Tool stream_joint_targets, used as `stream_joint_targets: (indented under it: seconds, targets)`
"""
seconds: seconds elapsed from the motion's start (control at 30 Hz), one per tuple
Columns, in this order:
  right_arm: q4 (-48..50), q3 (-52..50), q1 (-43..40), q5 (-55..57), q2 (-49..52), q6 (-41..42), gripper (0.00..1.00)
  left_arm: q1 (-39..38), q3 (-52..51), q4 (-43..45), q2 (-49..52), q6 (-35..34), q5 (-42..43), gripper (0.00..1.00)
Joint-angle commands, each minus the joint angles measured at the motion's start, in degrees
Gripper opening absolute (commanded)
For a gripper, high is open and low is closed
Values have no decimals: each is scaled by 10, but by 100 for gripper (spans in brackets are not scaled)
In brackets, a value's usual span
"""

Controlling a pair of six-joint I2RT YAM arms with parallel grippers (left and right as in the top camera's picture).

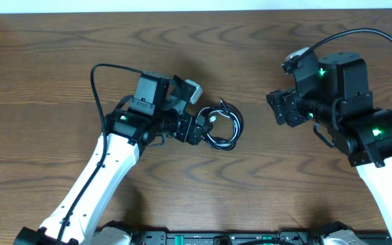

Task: Untangle cables
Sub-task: 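Lower the left gripper onto the coil and grasp the cable plugs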

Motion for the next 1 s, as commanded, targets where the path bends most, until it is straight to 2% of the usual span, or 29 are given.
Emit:
stream_joint_targets:
  seconds: [0.0, 0.3, 0.4, 0.97]
  targets:
    - [-2, 11, 5, 11, 10, 5, 80, -3, 11, 4, 24, 2, -19, 88]
    - [-5, 11, 5, 9, 40, 5, 82, -34, 11, 17, 126, 2, -17, 88]
    - [-6, 11, 5, 9, 40, 5, 82, -40, 11, 30, 155, 3, -17, 84]
    - [-9, 11, 20, -1, 40, 16, 83, -43, 9, 89, 216, -9, -83, 78]
